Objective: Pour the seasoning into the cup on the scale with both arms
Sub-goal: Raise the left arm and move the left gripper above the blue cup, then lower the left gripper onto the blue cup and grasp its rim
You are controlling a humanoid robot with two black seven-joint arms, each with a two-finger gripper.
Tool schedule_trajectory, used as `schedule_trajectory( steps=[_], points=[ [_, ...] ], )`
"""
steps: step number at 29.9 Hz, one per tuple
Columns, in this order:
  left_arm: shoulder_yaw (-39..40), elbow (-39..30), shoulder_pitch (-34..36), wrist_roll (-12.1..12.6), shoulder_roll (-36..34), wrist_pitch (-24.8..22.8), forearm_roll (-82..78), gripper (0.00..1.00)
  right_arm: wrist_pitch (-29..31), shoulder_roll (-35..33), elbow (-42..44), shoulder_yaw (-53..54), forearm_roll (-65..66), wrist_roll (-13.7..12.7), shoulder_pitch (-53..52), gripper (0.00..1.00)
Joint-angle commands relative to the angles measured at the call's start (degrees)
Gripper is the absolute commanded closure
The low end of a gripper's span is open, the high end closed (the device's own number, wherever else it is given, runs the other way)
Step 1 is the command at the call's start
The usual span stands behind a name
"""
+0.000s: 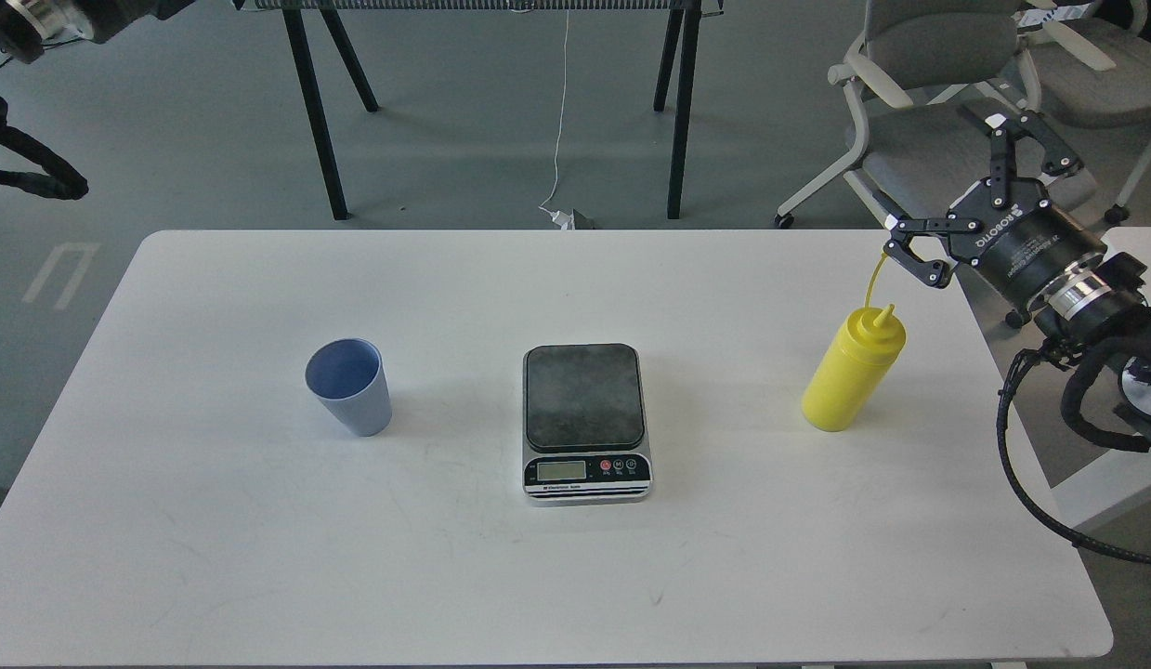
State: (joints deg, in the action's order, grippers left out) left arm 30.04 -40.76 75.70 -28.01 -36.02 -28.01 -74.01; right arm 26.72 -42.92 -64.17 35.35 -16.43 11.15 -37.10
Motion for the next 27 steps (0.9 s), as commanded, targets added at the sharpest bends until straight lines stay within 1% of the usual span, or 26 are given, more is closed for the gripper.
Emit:
schedule_trajectory(
  steps=[1, 2, 6, 10, 14, 17, 24, 27],
  points=[
    [-1.81, -9.05, 1.73, 0.01, -0.11, 0.01, -20.53, 0.0, 0.0, -0.06, 0.01, 0.07, 0.0, 0.02, 0.01, 0.01],
    [-3.39, -11.25, 1.91, 0.01, -0.11, 0.01, -23.87, 0.0, 0.0, -0.06, 0.01, 0.07, 0.0, 0.02, 0.01, 0.01],
    [-15.58, -17.5, 3.31, 0.01, 0.68, 0.01, -32.5, 0.0, 0.0, -0.06, -0.08, -0.01, 0.0, 0.02, 0.01, 0.01],
    [-29.74, -18.48, 4.37, 0.01, 3.58, 0.01, -40.41, 0.0, 0.0, -0.06, -0.08, -0.01, 0.0, 0.02, 0.01, 0.01],
    [-41.26, -18.3, 5.68, 0.01, 4.55, 0.01, -45.95, 0.0, 0.0, -0.15, -0.17, -0.01, 0.0, 0.02, 0.1, 0.01],
    [-45.85, -18.04, 6.83, 0.01, 4.99, 0.01, -47.89, 0.0, 0.0, -0.15, -0.17, -0.1, 0.0, 0.02, 0.36, 0.01],
    [-50.16, -17.78, 6.48, 0.01, 4.9, 0.01, -47.99, 0.01, 0.0, -0.06, -0.17, -0.1, 0.0, 0.02, 0.98, 0.01],
    [-52.79, -16.47, 6.13, 0.01, 4.99, 0.01, -47.9, 0.01, 0.0, -0.06, -0.17, -0.1, 0.0, 0.02, 0.98, 0.01]
  ],
)
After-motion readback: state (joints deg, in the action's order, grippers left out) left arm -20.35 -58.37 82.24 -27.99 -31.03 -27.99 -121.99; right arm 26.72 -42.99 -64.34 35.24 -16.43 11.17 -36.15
